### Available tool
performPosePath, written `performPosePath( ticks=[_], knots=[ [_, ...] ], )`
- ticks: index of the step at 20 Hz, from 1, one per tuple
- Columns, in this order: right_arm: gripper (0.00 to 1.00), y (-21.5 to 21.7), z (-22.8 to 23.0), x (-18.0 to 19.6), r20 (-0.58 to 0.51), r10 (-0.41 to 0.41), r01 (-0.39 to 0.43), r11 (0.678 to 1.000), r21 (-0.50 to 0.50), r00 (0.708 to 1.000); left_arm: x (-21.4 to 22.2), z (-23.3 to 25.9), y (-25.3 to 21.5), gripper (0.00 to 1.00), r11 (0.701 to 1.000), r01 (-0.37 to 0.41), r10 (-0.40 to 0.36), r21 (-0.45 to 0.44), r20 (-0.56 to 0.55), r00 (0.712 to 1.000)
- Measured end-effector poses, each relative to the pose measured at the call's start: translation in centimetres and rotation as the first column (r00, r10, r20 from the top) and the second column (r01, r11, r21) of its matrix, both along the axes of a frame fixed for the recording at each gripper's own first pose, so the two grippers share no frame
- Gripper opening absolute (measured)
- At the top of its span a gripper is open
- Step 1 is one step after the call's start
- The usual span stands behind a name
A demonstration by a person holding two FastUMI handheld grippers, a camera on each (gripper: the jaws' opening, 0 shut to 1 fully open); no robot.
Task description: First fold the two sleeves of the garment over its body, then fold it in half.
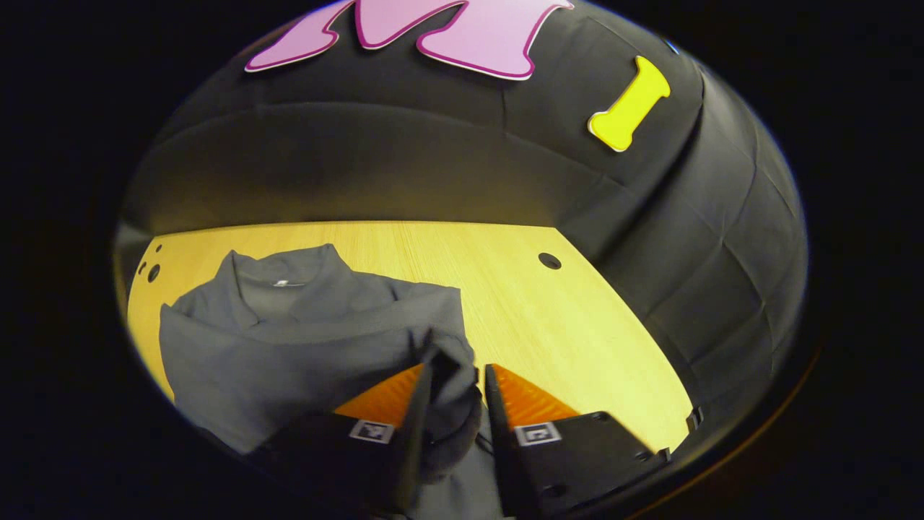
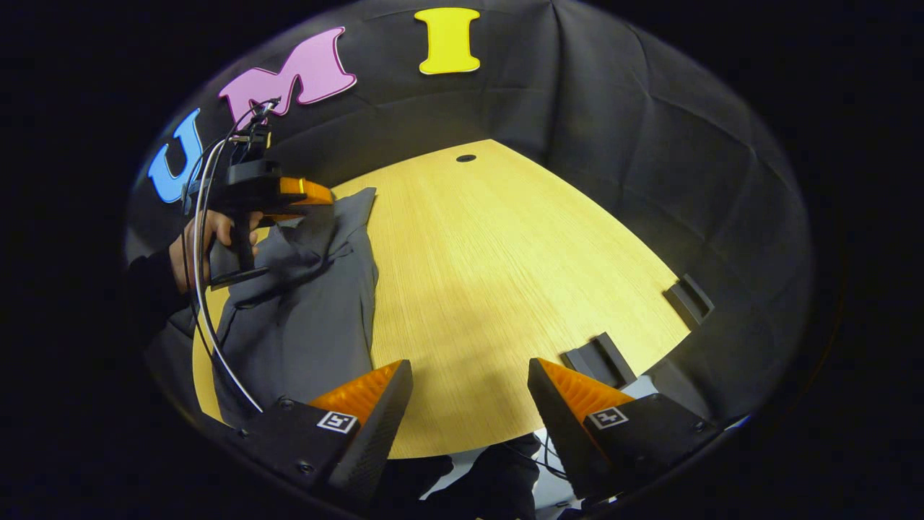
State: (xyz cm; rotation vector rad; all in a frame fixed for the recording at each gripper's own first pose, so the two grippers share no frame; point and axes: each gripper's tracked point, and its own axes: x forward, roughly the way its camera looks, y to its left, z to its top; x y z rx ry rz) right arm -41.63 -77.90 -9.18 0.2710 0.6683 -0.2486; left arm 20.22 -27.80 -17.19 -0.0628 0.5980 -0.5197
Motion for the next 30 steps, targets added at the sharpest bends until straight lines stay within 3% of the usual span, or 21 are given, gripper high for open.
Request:
performPosePath(
  ticks=[1, 2, 3, 4, 5, 6, 10, 12, 13, 17, 26, 27, 30],
  knots=[
    [0.99, 0.2, 0.1, 0.2, 0.002, 0.001, -0.001, 1.000, 0.002, 1.000, -0.2, 0.3, 0.4, 0.51, 1.000, -0.007, 0.007, -0.012, 0.006, 1.000],
    [0.99, 0.5, 0.3, 0.5, 0.004, 0.003, -0.003, 1.000, 0.006, 1.000, -0.2, 0.7, 1.0, 0.78, 1.000, -0.014, 0.014, -0.022, 0.018, 1.000],
    [0.99, 0.8, 0.5, 0.9, 0.006, 0.010, -0.011, 1.000, 0.013, 1.000, -0.3, 1.2, 2.0, 0.76, 0.999, -0.024, 0.024, -0.026, 0.033, 0.999],
    [0.99, 1.6, 0.5, 1.3, 0.005, 0.031, -0.031, 0.999, 0.031, 1.000, -0.4, 1.5, 3.3, 0.82, 0.999, -0.036, 0.037, -0.025, 0.049, 0.998],
    [0.99, 2.6, 0.7, 1.7, 0.008, 0.054, -0.054, 0.997, 0.052, 0.999, -0.7, 1.9, 4.6, 0.93, 0.999, -0.048, 0.050, -0.023, 0.068, 0.996],
    [0.99, 3.7, 0.8, 2.2, 0.009, 0.083, -0.084, 0.994, 0.076, 0.996, -1.2, 2.5, 6.0, 0.96, 0.998, -0.057, 0.059, -0.024, 0.093, 0.994],
    [0.99, 7.8, 0.5, 3.4, -0.008, 0.181, -0.178, 0.975, 0.131, 0.983, -4.0, 4.3, 13.6, 0.96, 0.996, -0.086, 0.088, -0.019, 0.176, 0.980],
    [0.99, 10.0, -0.6, 3.5, -0.040, 0.235, -0.226, 0.961, 0.160, 0.971, -6.1, 4.3, 17.9, 0.92, 0.994, -0.111, 0.110, -0.004, 0.179, 0.978],
    [0.99, 10.9, -1.3, 3.3, -0.059, 0.259, -0.245, 0.954, 0.172, 0.964, -7.3, 4.0, 20.0, 0.96, 0.992, -0.125, 0.123, 0.003, 0.174, 0.977],
    [0.99, 13.6, -3.9, 2.6, -0.137, 0.324, -0.297, 0.936, 0.188, 0.936, -12.6, 1.4, 28.6, 0.96, 0.978, -0.199, 0.190, 0.054, 0.135, 0.972],
    [0.99, 15.8, -7.9, 0.7, -0.285, 0.341, -0.284, 0.932, 0.225, 0.896, -24.2, -8.2, 42.3, 0.97, 0.935, -0.284, 0.299, 0.212, -0.041, 0.953],
    [0.99, 16.3, -8.1, 0.7, -0.292, 0.339, -0.278, 0.933, 0.229, 0.894, -24.9, -9.0, 43.3, 0.92, 0.929, -0.300, 0.320, 0.217, -0.059, 0.946],
    [0.99, 17.4, -8.3, 1.0, -0.307, 0.343, -0.278, 0.931, 0.235, 0.888, -26.8, -11.0, 44.2, 0.96, 0.924, -0.328, 0.355, 0.197, -0.124, 0.927]
  ],
)
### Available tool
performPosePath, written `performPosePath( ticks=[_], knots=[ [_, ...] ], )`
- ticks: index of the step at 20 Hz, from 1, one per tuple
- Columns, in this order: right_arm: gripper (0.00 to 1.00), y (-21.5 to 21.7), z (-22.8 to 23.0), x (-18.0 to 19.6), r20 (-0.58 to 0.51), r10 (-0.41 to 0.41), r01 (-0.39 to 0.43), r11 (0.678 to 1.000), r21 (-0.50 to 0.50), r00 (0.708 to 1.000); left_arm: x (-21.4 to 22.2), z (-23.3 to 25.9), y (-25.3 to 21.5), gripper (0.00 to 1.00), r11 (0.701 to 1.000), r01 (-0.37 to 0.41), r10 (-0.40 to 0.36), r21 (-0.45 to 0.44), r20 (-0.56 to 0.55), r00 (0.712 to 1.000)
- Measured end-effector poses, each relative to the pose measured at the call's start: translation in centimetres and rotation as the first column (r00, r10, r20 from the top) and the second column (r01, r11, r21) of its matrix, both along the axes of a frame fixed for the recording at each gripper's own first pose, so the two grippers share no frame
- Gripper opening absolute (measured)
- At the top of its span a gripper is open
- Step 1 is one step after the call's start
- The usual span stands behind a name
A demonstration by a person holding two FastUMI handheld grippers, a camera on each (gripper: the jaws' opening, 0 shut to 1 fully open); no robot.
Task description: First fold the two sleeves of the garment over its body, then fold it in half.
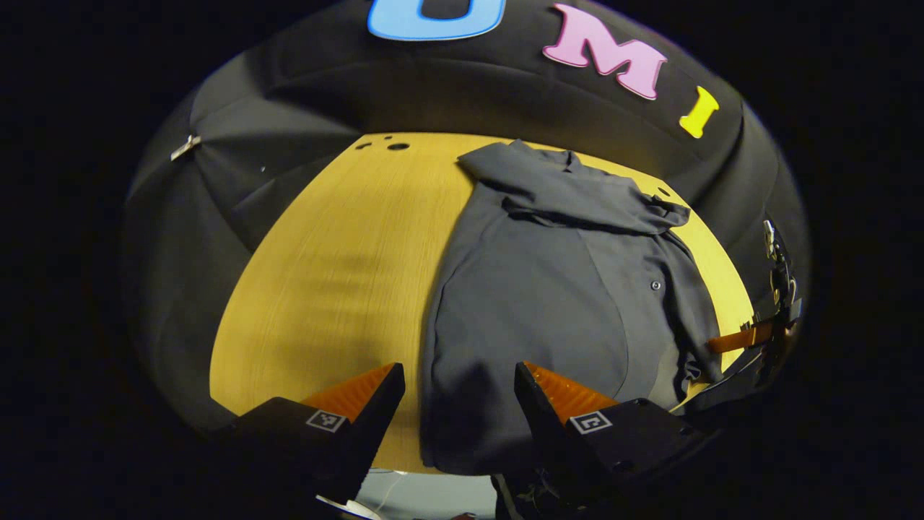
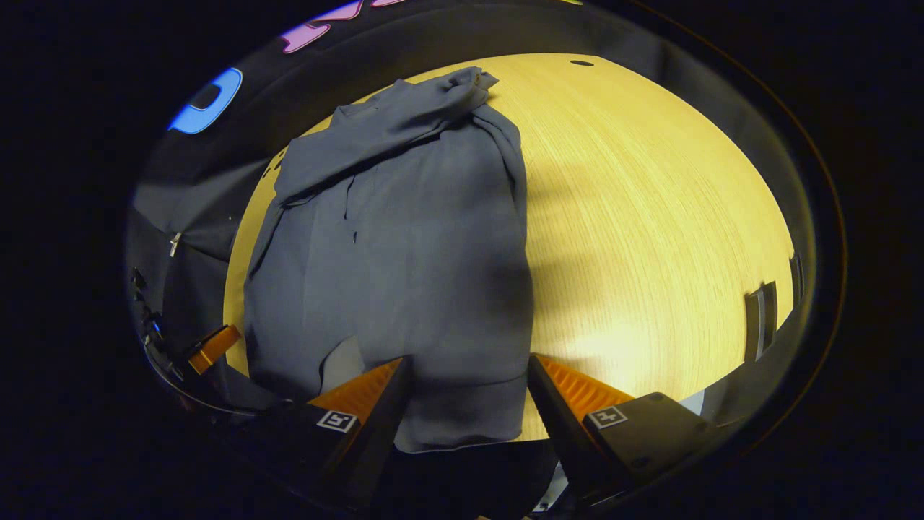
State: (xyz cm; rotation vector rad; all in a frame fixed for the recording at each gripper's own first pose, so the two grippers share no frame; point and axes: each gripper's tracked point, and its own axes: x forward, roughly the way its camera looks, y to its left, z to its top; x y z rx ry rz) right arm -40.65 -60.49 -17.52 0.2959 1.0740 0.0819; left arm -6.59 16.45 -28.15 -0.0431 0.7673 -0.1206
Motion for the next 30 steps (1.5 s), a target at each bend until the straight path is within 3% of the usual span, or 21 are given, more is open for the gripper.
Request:
performPosePath(
  ticks=[7, 12, 13, 14, 15, 16, 17, 18, 19, 20, 21, 23, 24, 27, 30],
  knots=[
    [0.99, 3.0, 0.2, 0.4, -0.038, 0.038, -0.037, 0.999, 0.028, 0.999, -1.4, -3.1, -0.9, 0.96, 0.999, 0.024, -0.021, 0.041, -0.071, 0.997],
    [0.99, 3.5, -0.2, 0.8, -0.047, 0.069, -0.070, 0.997, -0.028, 0.997, -0.8, -3.3, -2.4, 0.96, 0.988, 0.067, -0.057, 0.142, -0.075, 0.996],
    [0.98, 3.5, -0.3, 0.7, -0.049, 0.071, -0.073, 0.996, -0.048, 0.996, -0.8, -3.4, -2.7, 0.94, 0.986, 0.072, -0.060, 0.151, -0.080, 0.995],
    [0.95, 3.2, -0.4, 0.7, -0.054, 0.071, -0.075, 0.994, -0.076, 0.996, -0.6, -3.5, -3.1, 0.86, 0.985, 0.078, -0.066, 0.152, -0.082, 0.994],
    [0.85, 3.2, -0.8, 1.0, -0.055, 0.073, -0.078, 0.992, -0.096, 0.996, -0.7, -3.6, -3.7, 0.83, 0.985, 0.085, -0.073, 0.149, -0.086, 0.994],
    [0.65, 3.3, -0.9, 1.1, -0.059, 0.074, -0.080, 0.991, -0.103, 0.995, -1.0, -3.8, -4.1, 0.74, 0.985, 0.092, -0.078, 0.149, -0.097, 0.992],
    [0.58, 3.3, -1.1, 1.0, -0.065, 0.075, -0.082, 0.991, -0.109, 0.995, -0.8, -3.6, -4.4, 0.77, 0.984, 0.097, -0.083, 0.152, -0.094, 0.992],
    [0.55, 3.4, -1.0, 1.1, -0.071, 0.075, -0.082, 0.991, -0.106, 0.995, -0.9, -3.8, -4.8, 0.64, 0.983, 0.109, -0.094, 0.148, -0.102, 0.990],
    [0.30, 3.7, -1.1, 1.1, -0.071, 0.071, -0.077, 0.993, -0.093, 0.995, -0.7, -3.7, -5.3, 0.51, 0.984, 0.114, -0.101, 0.137, -0.100, 0.990],
    [0.29, 3.9, -1.1, 1.3, -0.064, 0.066, -0.071, 0.995, -0.075, 0.996, -0.6, -3.6, -5.6, 0.42, 0.985, 0.116, -0.103, 0.129, -0.101, 0.989],
    [0.16, 4.0, -1.1, 1.4, -0.058, 0.066, -0.070, 0.996, -0.060, 0.996, -0.4, -3.6, -5.9, 0.31, 0.986, 0.120, -0.109, 0.119, -0.098, 0.989],
    [0.06, 4.4, -0.8, 1.6, -0.023, 0.088, -0.089, 0.996, -0.020, 0.996, -0.1, -3.4, -6.1, 0.13, 0.990, 0.108, -0.099, 0.094, -0.092, 0.991],
    [0.06, 4.6, -0.5, 1.8, 0.000, 0.101, -0.101, 0.995, -0.013, 0.995, 0.0, -3.4, -6.3, 0.06, 0.993, 0.103, -0.097, 0.060, -0.097, 0.991],
    [0.05, 4.6, 0.9, 2.3, 0.046, 0.107, -0.107, 0.994, 0.000, 0.993, 0.4, -1.7, -6.7, 0.09, 0.997, 0.060, -0.063, -0.039, -0.088, 0.994],
    [0.05, 4.6, 2.8, 3.2, 0.094, 0.084, -0.087, 0.996, 0.031, 0.992, 1.5, 1.7, -7.2, 0.05, 0.995, 0.062, -0.064, -0.084, -0.023, 0.998]
  ],
)
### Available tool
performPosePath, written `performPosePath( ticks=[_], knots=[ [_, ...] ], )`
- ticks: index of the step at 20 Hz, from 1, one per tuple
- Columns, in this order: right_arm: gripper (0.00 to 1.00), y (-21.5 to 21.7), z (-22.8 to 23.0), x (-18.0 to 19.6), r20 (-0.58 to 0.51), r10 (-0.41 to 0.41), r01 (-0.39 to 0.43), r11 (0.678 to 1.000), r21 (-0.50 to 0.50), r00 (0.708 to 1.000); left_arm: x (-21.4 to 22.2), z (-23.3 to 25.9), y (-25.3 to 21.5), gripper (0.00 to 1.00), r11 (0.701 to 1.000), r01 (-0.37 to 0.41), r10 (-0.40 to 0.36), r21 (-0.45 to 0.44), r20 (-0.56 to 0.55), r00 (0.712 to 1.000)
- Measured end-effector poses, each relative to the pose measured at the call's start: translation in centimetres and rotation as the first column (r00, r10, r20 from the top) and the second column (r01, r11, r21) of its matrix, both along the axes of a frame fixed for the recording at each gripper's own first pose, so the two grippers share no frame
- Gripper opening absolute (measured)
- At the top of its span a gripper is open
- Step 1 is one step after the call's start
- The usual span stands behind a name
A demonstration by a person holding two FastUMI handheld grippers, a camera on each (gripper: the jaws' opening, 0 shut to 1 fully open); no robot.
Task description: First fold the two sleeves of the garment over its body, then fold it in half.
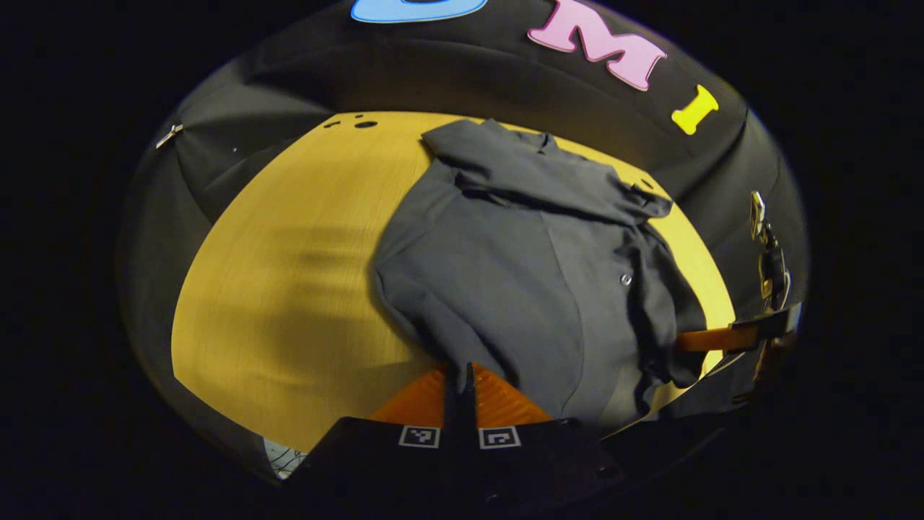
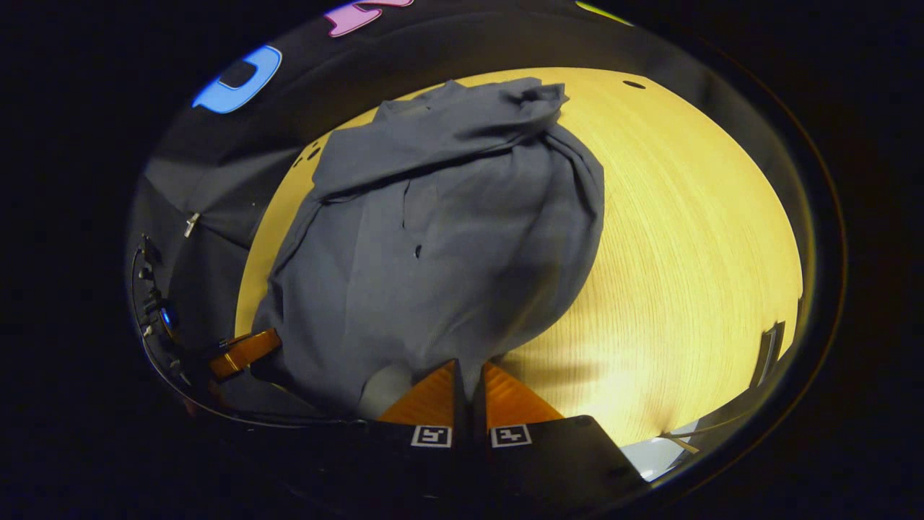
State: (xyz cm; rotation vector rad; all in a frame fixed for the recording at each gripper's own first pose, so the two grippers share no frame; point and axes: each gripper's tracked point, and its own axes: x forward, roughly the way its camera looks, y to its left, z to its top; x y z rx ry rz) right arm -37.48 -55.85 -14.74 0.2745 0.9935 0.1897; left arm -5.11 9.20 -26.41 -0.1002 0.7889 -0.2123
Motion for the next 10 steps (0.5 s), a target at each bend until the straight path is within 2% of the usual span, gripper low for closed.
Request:
performPosePath(
  ticks=[4, 10],
  knots=[
    [0.05, 0.1, 3.3, 2.0, 0.072, -0.027, 0.023, 0.998, 0.051, 0.997, 1.8, 4.2, -0.8, 0.06, 0.999, 0.032, -0.031, -0.010, 0.087, 0.996],
    [0.05, 0.2, 7.4, 5.9, 0.179, -0.028, 0.016, 0.998, 0.067, 0.983, 4.5, 8.3, -1.8, 0.05, 0.997, 0.042, -0.033, -0.061, 0.143, 0.989]
  ],
)
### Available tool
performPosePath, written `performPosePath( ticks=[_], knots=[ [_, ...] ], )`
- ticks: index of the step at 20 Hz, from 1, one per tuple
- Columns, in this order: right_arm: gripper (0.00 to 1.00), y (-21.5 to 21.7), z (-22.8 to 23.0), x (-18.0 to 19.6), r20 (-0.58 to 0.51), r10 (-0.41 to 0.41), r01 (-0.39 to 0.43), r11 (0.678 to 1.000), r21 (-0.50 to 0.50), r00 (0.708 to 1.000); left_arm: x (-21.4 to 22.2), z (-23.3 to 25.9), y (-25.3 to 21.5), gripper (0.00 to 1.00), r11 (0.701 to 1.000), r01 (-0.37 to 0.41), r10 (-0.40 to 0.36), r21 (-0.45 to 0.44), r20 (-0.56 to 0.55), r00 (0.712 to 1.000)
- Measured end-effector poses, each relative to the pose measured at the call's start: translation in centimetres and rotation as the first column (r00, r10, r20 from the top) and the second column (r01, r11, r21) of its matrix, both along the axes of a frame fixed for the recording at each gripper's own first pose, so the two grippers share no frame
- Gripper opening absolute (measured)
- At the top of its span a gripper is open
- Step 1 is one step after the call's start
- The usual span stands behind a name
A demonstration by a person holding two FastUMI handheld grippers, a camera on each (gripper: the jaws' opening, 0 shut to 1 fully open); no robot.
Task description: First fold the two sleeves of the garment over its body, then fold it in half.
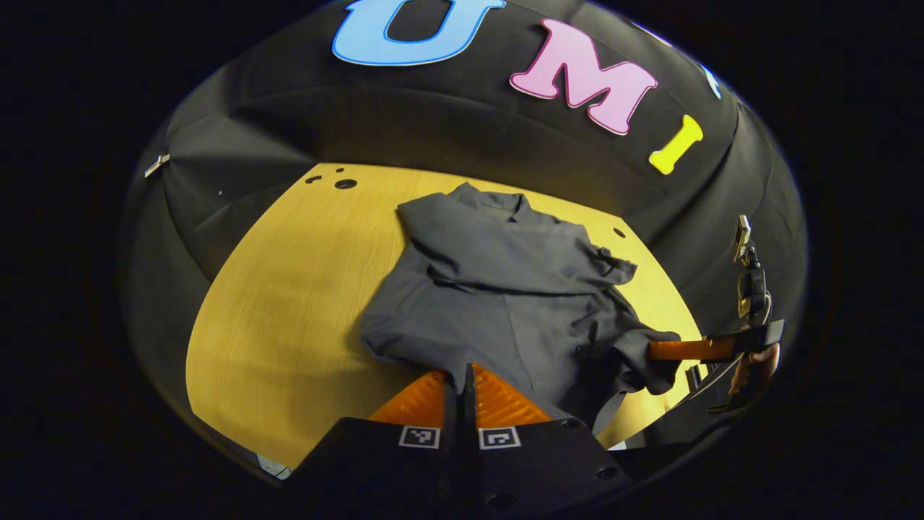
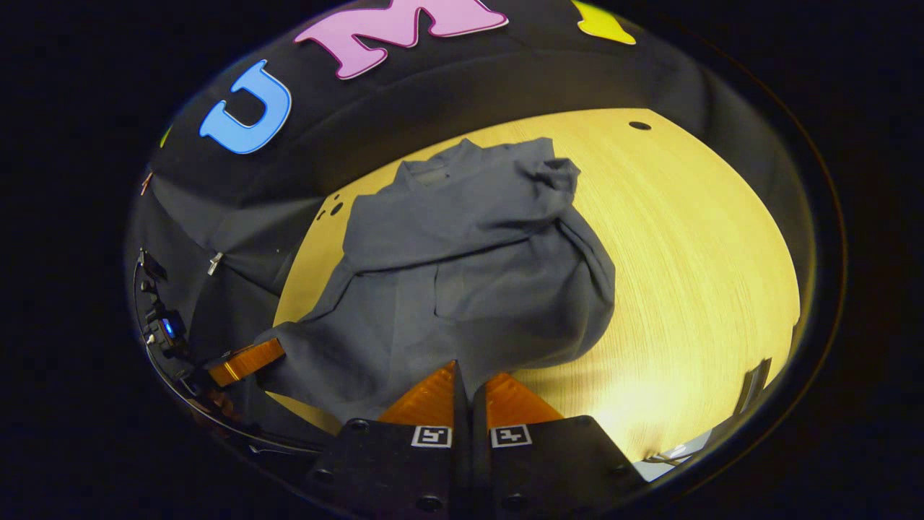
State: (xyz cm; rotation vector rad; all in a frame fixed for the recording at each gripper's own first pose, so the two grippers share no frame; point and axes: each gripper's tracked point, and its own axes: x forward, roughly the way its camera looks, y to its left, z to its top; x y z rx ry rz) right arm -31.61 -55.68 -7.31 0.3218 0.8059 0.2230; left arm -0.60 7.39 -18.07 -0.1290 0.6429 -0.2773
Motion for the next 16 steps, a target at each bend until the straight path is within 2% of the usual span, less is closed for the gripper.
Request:
performPosePath(
  ticks=[7, 11, 16],
  knots=[
    [0.05, -0.4, 4.3, 5.2, 0.131, 0.017, -0.015, 1.000, -0.019, 0.991, 4.7, 4.8, -0.4, 0.05, 1.000, 0.010, -0.011, 0.007, 0.103, 0.995],
    [0.05, -1.1, 6.3, 9.4, 0.197, 0.012, -0.007, 1.000, -0.026, 0.980, 9.0, 7.4, -1.5, 0.05, 1.000, -0.001, 0.004, -0.021, 0.164, 0.986],
    [0.05, -1.7, 7.6, 14.9, 0.263, 0.001, 0.005, 1.000, -0.024, 0.965, 14.5, 10.2, -2.8, 0.05, 1.000, 0.007, -0.003, -0.015, 0.254, 0.967]
  ],
)
